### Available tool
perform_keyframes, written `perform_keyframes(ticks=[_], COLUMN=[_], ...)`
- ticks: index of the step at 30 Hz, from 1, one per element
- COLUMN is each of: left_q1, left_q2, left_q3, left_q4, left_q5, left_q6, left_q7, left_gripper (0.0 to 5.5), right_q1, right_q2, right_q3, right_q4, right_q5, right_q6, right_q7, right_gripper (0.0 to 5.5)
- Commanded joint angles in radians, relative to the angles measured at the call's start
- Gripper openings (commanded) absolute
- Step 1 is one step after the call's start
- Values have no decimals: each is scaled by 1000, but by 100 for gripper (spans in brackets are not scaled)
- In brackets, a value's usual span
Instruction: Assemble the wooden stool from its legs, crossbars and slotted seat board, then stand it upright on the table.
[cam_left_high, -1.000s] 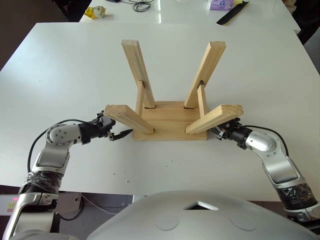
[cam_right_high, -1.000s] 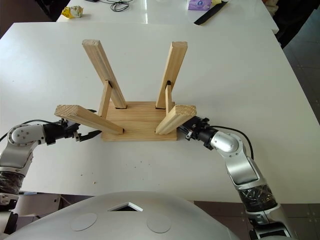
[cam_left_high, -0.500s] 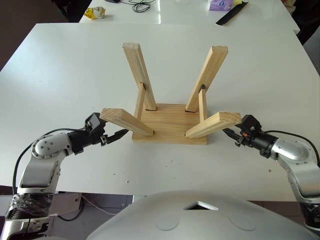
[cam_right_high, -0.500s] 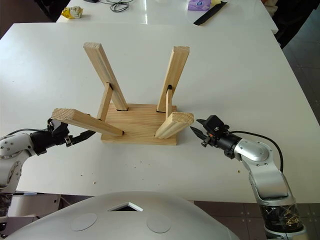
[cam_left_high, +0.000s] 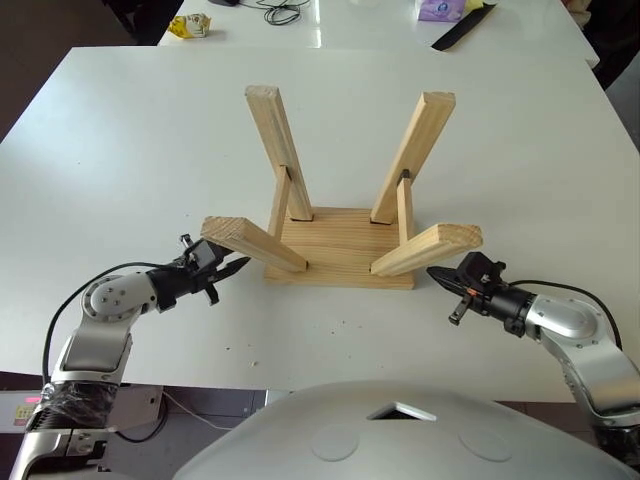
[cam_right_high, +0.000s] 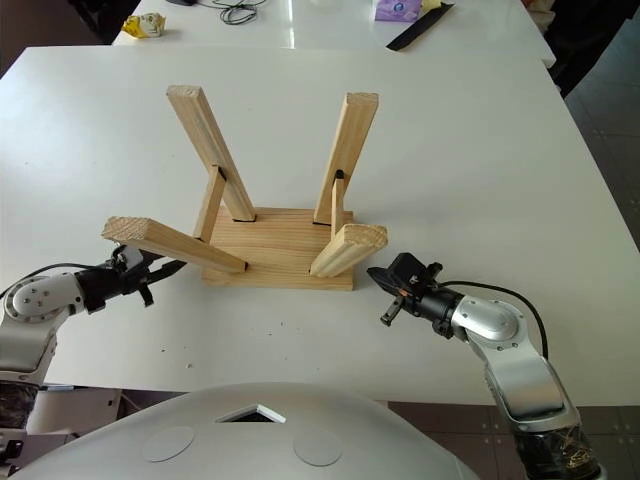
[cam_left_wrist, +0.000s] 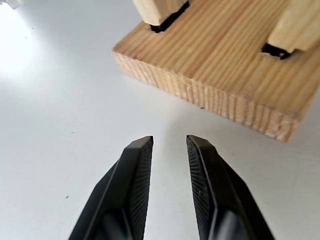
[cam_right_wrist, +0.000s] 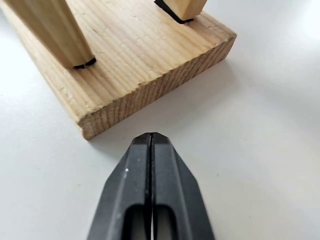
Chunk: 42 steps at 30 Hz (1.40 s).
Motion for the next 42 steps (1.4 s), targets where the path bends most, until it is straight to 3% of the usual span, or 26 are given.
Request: perform_keyframes(ticks=[1, 18, 25, 29, 42], left_q1=[43, -5, -10, -17, 121], left_q2=[27, 1, 0, 3, 109], left_q3=[-31, -113, -131, -138, -14], left_q4=[-1, 32, 7, -21, -266], left_q5=[17, 54, 15, -11, -175], left_q6=[-62, -95, -67, -55, 46], left_q7=[-44, -22, -37, -54, -150], left_gripper=[127, 127, 4, 4, 4], right_q1=[16, 19, -9, -23, 97], right_q2=[-3, -5, 2, 8, -58], right_q3=[25, 99, 125, 143, 75], right_q4=[-21, -26, -14, -21, -210], right_q5=[-9, -41, -58, -64, -16], right_q6=[-1, -10, -18, -16, 29], right_q7=[-8, -32, -35, -36, -22], right_gripper=[0, 0, 0, 0, 0])
